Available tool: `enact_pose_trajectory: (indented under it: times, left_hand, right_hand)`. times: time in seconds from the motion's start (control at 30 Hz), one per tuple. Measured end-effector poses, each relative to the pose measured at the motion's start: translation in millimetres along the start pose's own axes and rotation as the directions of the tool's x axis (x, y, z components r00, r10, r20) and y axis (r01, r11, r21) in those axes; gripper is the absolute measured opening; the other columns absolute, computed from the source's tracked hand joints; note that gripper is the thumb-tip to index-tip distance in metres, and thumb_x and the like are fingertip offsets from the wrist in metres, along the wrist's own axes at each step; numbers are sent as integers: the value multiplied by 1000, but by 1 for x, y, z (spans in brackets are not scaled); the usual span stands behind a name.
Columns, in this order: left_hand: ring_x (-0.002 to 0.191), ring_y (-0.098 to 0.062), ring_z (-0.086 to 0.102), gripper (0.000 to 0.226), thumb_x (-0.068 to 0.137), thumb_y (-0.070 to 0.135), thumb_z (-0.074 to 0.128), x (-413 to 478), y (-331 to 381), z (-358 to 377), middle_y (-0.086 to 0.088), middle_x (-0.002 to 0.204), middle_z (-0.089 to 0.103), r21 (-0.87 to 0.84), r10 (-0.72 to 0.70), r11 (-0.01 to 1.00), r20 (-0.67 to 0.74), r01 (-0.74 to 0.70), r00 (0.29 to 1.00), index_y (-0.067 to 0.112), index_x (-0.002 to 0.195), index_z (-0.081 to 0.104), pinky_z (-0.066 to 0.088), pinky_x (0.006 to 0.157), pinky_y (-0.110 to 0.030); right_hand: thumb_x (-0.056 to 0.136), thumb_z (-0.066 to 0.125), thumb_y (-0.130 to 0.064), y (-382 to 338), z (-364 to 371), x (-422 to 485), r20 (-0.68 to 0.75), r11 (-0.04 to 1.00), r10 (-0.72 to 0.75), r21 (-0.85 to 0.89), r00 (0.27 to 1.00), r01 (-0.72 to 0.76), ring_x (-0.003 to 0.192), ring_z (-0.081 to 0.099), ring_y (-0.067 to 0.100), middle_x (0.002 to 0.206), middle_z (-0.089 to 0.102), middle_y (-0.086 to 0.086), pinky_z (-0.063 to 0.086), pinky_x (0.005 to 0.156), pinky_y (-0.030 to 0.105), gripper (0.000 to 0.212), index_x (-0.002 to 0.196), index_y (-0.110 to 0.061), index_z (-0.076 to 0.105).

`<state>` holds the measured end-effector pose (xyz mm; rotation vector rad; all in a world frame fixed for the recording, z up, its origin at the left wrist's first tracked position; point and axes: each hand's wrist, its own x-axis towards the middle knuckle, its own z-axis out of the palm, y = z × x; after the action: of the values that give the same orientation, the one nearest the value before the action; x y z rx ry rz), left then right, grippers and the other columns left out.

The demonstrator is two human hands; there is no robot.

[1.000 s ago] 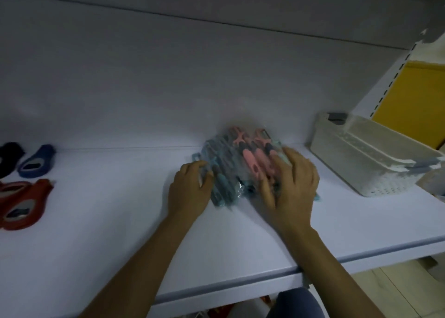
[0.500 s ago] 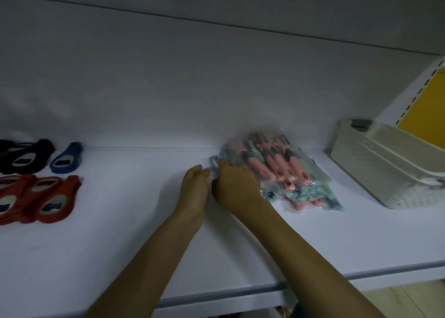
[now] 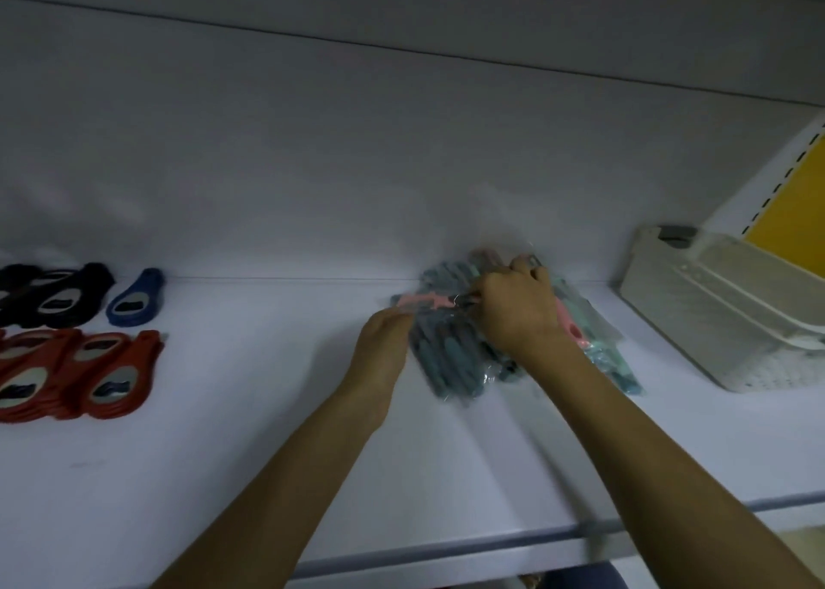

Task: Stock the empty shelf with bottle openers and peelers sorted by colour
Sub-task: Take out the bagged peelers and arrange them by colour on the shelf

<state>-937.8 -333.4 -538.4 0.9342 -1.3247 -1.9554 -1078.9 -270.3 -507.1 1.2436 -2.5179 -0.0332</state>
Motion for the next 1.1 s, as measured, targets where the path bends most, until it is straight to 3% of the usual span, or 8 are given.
enact_pose_trajectory:
  times: [0.1,0.17,0.27,0.37,0.43,0.63,0.83,1.1]
  left_hand:
    - [83,-3,58,17,93,14,50,1,-2,11,8,94,65,241,276,932,20,-272,961,23,93,64,45,74,-14]
    - [90,-10,61,15,93,12,51,0,3,24,2,98,66,248,340,902,94,-352,936,18,97,64,48,82,-18]
    - [80,-11,64,13,95,21,53,-1,21,55,4,85,68,9,184,981,260,-193,948,22,87,63,52,70,-16]
    - [69,-16,66,18,97,25,48,-2,35,88,-1,78,69,-42,41,999,317,-29,948,18,87,62,55,64,-29]
    - [69,-26,64,16,98,12,44,3,38,98,-13,83,67,-48,-11,999,255,24,967,10,89,57,55,71,-41]
    - [46,-16,59,20,99,9,40,12,36,87,-8,58,63,-81,-155,981,213,176,965,8,85,53,52,51,-27]
    - [59,-19,65,24,95,-1,37,11,35,87,-12,68,67,-33,-169,982,265,184,949,-2,80,55,56,57,-30]
    - [61,-23,53,14,89,-9,42,19,27,94,-17,69,54,50,-137,990,154,131,978,-3,90,54,50,63,-34]
  right_hand:
    - [87,55,-31,22,-7,-4,-68,914,189,378,980,-150,96,61,34,99,68,12,42,72,32,23,99,-17,68]
    - [85,57,-26,43,-17,-8,-17,722,341,645,940,-250,77,62,34,83,68,15,46,65,32,21,87,-8,68]
    - [85,58,-22,58,-33,-19,101,428,378,862,920,-270,52,43,20,53,49,5,39,54,27,28,65,-2,61]
    - [87,55,-24,60,-46,-29,153,468,198,853,968,-231,54,52,22,61,63,14,48,56,33,30,69,-3,66]
    - [87,55,-23,75,-48,-27,113,401,276,889,954,-221,62,62,23,76,70,16,50,60,33,27,76,-5,72]
    - [87,56,-46,88,-11,-6,220,812,266,473,938,-341,80,62,24,83,59,3,50,71,33,33,90,-13,57]
    - [78,69,-40,87,0,14,222,843,272,414,936,-343,62,53,20,66,52,1,41,55,25,37,63,-18,43]
    - [89,57,-30,73,-1,15,170,929,216,266,961,-256,71,52,22,76,53,3,42,65,30,34,63,-18,38]
